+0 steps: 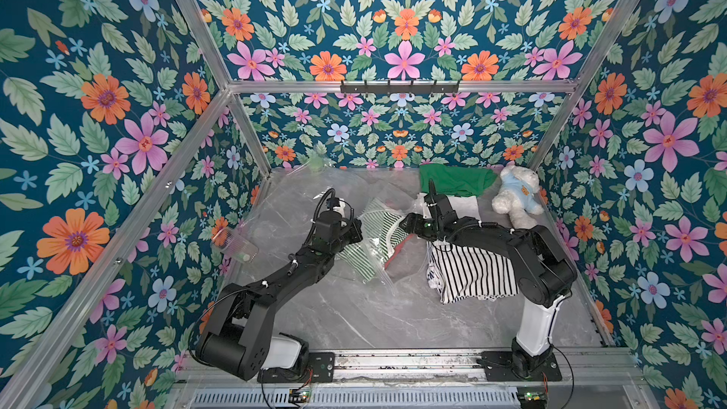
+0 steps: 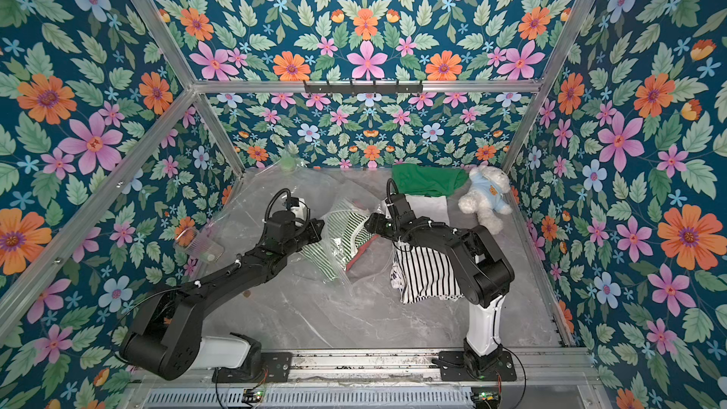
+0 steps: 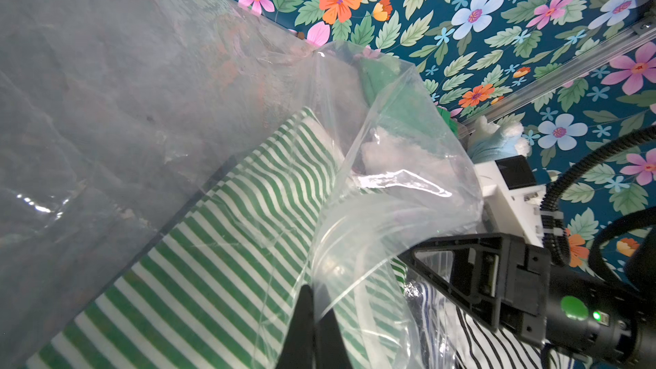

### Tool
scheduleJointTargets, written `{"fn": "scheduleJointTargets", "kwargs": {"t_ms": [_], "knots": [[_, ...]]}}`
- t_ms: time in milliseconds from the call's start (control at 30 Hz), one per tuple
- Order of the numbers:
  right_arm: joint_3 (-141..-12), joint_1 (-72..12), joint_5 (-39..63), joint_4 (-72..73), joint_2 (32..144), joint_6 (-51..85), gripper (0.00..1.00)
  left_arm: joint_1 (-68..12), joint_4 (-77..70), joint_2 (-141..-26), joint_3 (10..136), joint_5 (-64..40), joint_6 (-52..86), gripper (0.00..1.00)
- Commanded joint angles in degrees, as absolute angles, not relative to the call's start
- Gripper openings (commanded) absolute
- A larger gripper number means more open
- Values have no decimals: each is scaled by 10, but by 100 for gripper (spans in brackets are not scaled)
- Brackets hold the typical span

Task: Take the tank top out of the vacuum bag
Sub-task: Adjust the tank top in the vacuum bag.

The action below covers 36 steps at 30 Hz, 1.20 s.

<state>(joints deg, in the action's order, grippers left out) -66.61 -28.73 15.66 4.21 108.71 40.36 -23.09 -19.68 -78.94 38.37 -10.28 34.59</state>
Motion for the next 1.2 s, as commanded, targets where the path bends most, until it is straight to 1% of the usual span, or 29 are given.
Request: {"fn": "scheduleJointTargets", "kwargs": {"t_ms": [0, 67, 233, 333, 400, 567, 600, 633, 667, 700, 733, 767, 800, 833, 867, 900, 1167], "knots": [[-674, -285, 165, 51, 1096, 401, 70, -230, -209, -791, 385, -103, 351, 0], [-679, -284, 175, 58, 1103, 406, 60, -231, -210, -791, 385, -105, 351, 0], [-671, -285, 184, 64, 1089, 414, 25, -230, -209, -788, 383, -102, 350, 0], [-652, -286, 188, 70, 1060, 415, 11, -230, -208, -790, 383, -102, 351, 0], [-637, -286, 188, 74, 1041, 416, 0, -230, -212, -794, 383, -103, 354, 0], [-603, -289, 195, 82, 1008, 422, 0, -231, -221, -802, 385, -108, 361, 0], [-600, -290, 192, 76, 1005, 421, 9, -230, -222, -804, 385, -108, 361, 0], [-597, -291, 185, 70, 1004, 419, 22, -230, -223, -805, 385, -108, 361, 0], [-595, -291, 181, 69, 1005, 418, 34, -230, -223, -806, 385, -109, 362, 0], [-593, -291, 178, 69, 1007, 420, 42, -230, -224, -807, 386, -110, 362, 0], [-591, -290, 179, 73, 1009, 422, 40, -230, -224, -808, 387, -111, 362, 0], [-589, -290, 181, 77, 1011, 423, 34, -231, -224, -809, 387, -112, 363, 0], [-590, -291, 183, 79, 1014, 425, 25, -230, -225, -808, 387, -113, 363, 0], [-591, -291, 184, 81, 1018, 427, 11, -231, -225, -808, 386, -113, 363, 0], [-592, -291, 186, 82, 1020, 429, 1, -230, -225, -807, 386, -113, 363, 0], [-594, -291, 189, 82, 1023, 432, 0, -230, -224, -806, 385, -111, 362, 0], [-582, -290, 206, 94, 1001, 438, 0, -230, -224, -803, 383, -109, 362, 0]]}}
